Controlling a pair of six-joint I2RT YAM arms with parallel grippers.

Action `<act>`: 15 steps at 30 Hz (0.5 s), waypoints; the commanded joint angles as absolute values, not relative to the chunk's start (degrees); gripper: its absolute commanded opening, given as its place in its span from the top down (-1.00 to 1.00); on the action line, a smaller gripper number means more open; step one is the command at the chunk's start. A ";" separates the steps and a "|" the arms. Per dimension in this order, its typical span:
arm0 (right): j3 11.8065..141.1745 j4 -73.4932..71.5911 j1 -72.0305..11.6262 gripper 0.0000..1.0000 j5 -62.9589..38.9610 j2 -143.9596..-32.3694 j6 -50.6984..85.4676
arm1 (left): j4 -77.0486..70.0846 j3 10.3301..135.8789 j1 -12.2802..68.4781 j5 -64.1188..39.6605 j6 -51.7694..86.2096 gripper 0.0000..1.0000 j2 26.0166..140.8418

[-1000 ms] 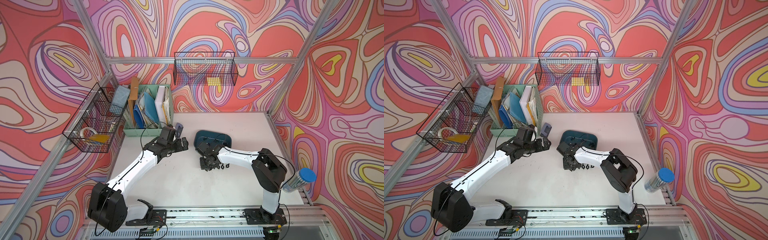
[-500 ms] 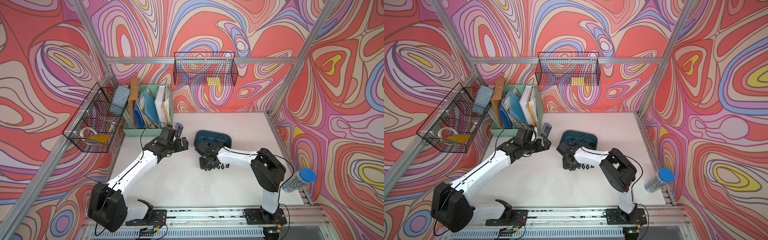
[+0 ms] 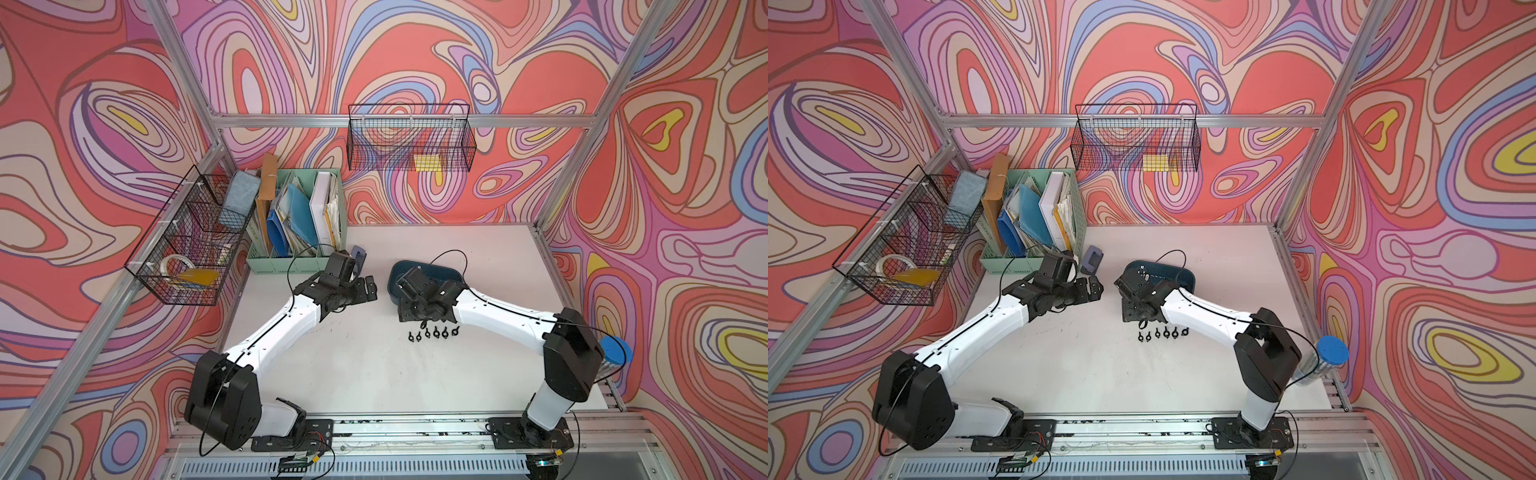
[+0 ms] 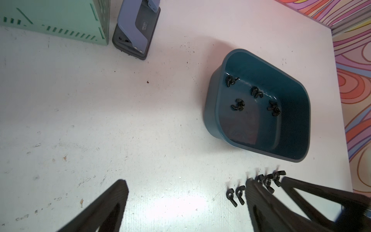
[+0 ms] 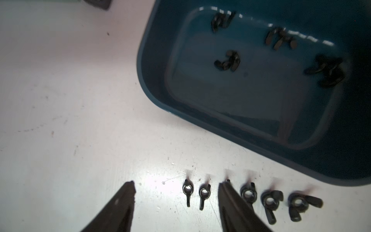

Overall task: Take out the wing nut from the storage box
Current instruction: Place the wing nut at the center of the board.

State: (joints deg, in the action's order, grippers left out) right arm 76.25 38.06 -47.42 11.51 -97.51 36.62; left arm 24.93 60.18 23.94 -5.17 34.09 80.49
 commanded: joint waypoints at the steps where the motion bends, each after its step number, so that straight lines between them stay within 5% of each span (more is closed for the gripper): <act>1: 77.19 38.01 -46.09 -0.69 16.51 -94.18 34.57 | 25.14 63.11 23.77 -7.13 31.84 -0.81 82.07; 4: 76.03 36.29 -43.55 -0.95 16.41 -92.07 33.72 | 25.20 64.69 23.77 -7.87 31.47 -0.72 83.97; 15: 71.14 31.14 -33.90 -0.97 12.29 -88.69 35.23 | 27.13 76.05 26.19 -10.69 27.41 -0.25 95.65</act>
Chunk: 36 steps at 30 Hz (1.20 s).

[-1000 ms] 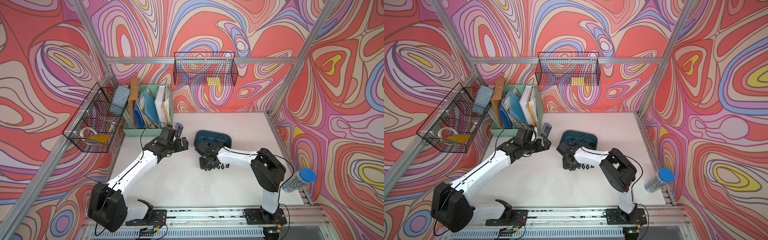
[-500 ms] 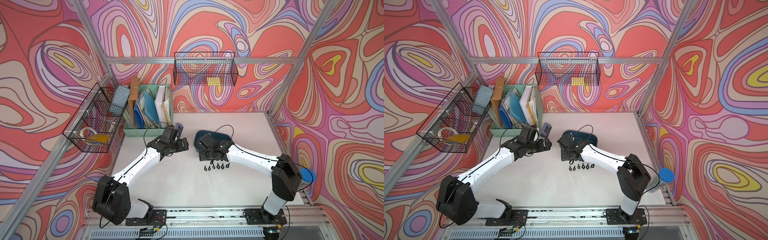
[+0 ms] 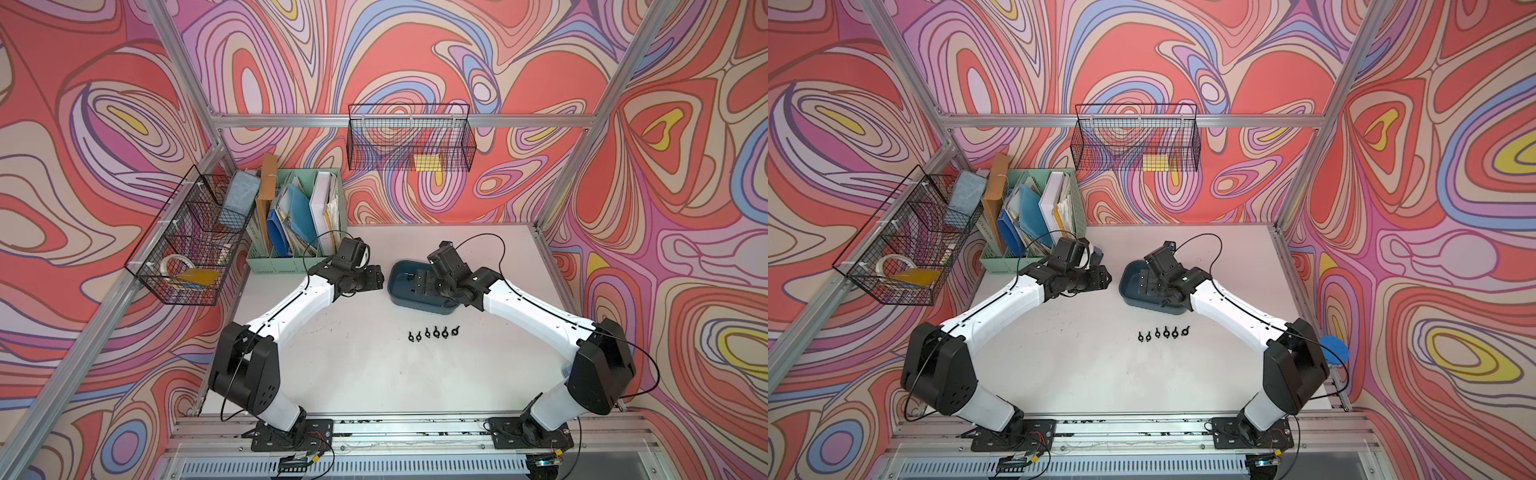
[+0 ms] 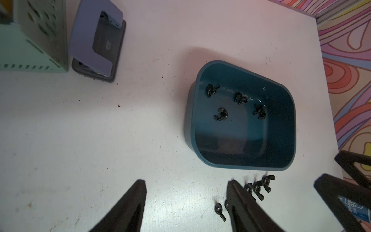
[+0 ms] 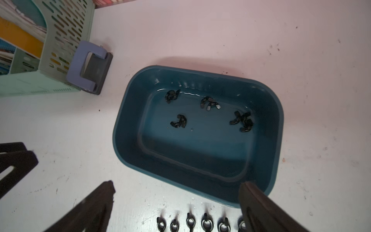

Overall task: Take out the wing nut from the storage box
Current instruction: Place the wing nut at the center of the board, then pick up the wing nut from the storage box.

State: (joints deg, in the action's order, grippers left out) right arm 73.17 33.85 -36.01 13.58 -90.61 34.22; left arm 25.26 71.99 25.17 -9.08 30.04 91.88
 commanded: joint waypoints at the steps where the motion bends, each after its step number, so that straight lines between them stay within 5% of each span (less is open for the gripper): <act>1: 70.82 30.87 -33.39 -0.97 12.29 -88.51 35.32 | 27.45 77.43 26.69 -10.93 26.78 -0.17 97.24; 10: 70.70 29.93 -29.39 -0.97 11.27 -88.16 35.42 | 31.92 91.99 29.96 -8.97 21.64 0.23 111.58; 36: 72.67 30.85 -26.99 -0.96 8.81 -91.75 35.21 | 34.92 111.64 32.50 -7.88 15.58 0.47 133.11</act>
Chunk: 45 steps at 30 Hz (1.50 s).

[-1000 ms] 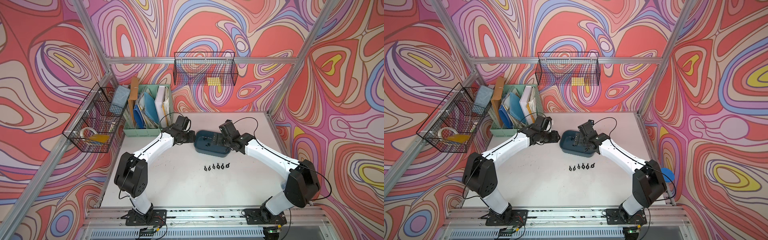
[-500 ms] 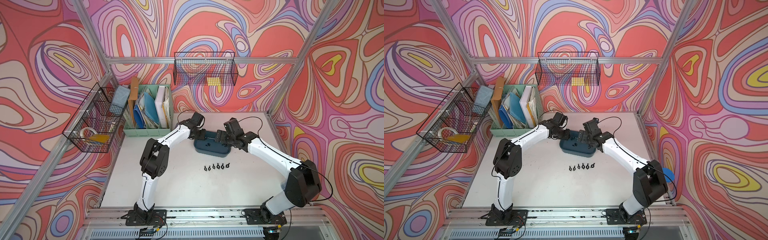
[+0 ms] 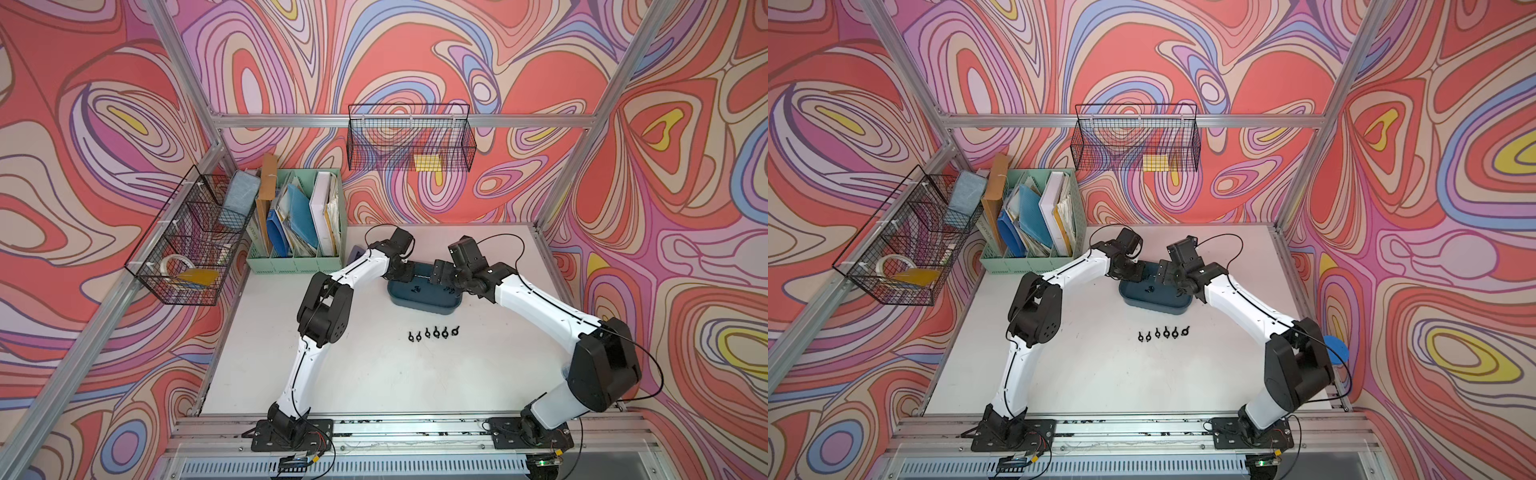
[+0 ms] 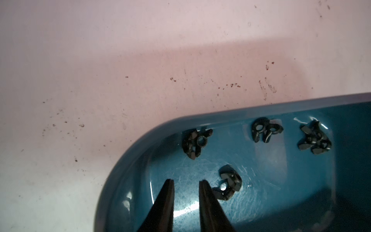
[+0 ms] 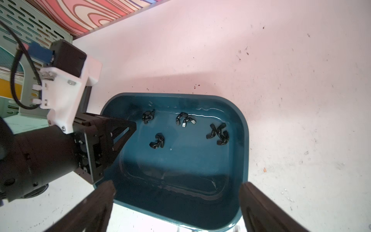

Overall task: Take out the wing nut from the storage box
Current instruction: Pick up the wing nut from the storage box.

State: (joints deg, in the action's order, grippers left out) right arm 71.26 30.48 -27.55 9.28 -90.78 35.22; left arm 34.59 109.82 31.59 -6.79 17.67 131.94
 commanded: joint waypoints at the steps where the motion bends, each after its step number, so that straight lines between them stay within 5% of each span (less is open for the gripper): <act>1: 72.61 30.89 -26.90 -0.97 8.70 -91.86 35.20 | 34.89 112.04 32.68 -8.02 15.40 0.47 133.51; 14: 73.16 31.78 -26.28 -0.96 8.06 -92.23 34.74 | 34.72 117.30 33.05 -8.93 14.59 0.59 138.83; 45: 72.99 31.59 -26.19 -0.96 6.41 -93.16 35.33 | 32.06 114.90 32.87 -3.84 12.92 0.52 134.36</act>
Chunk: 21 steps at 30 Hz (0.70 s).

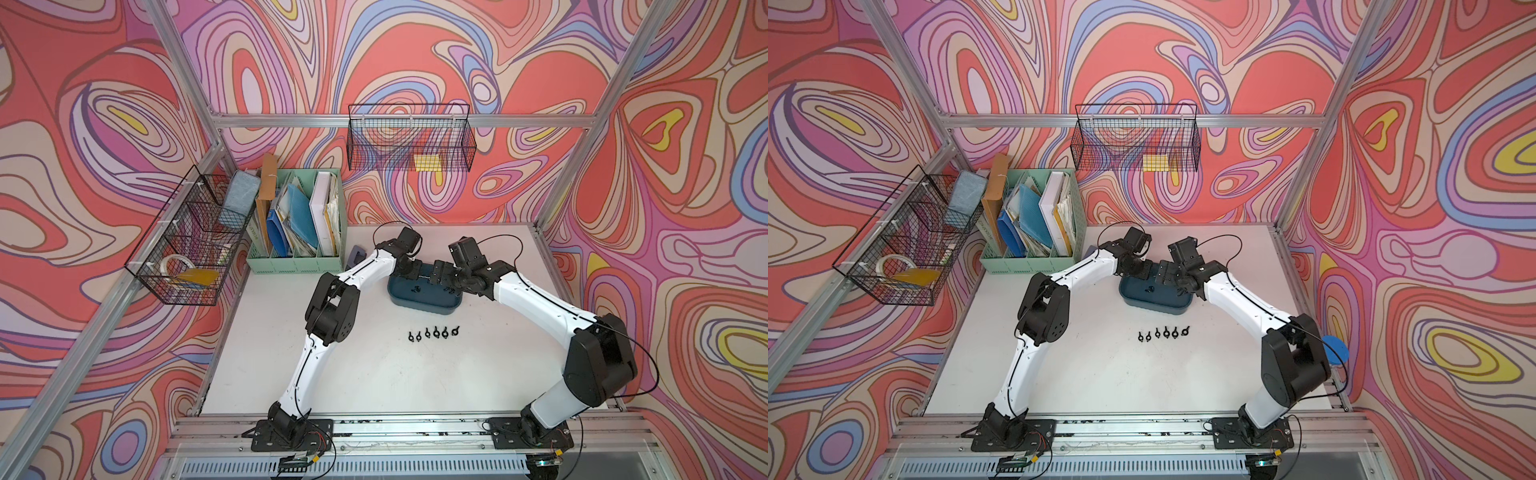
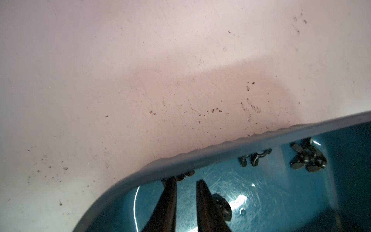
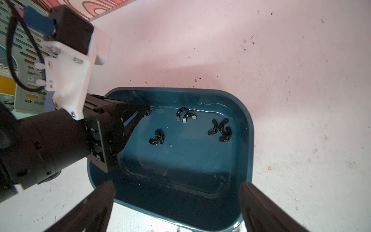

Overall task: Take out the wing nut from the storage box
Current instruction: Pick up the wing nut from the storage box.

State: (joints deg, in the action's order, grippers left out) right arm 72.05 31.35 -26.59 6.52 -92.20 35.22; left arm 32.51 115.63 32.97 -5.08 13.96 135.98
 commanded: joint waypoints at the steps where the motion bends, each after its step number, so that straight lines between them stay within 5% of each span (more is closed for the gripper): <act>1: 73.00 31.63 -26.19 -0.96 6.35 -93.16 35.29 | 32.07 114.93 32.83 -3.85 12.88 0.52 134.37; 21: 72.92 31.75 -26.19 -0.96 5.97 -92.96 35.60 | 35.26 115.93 32.73 -5.49 11.52 0.50 139.07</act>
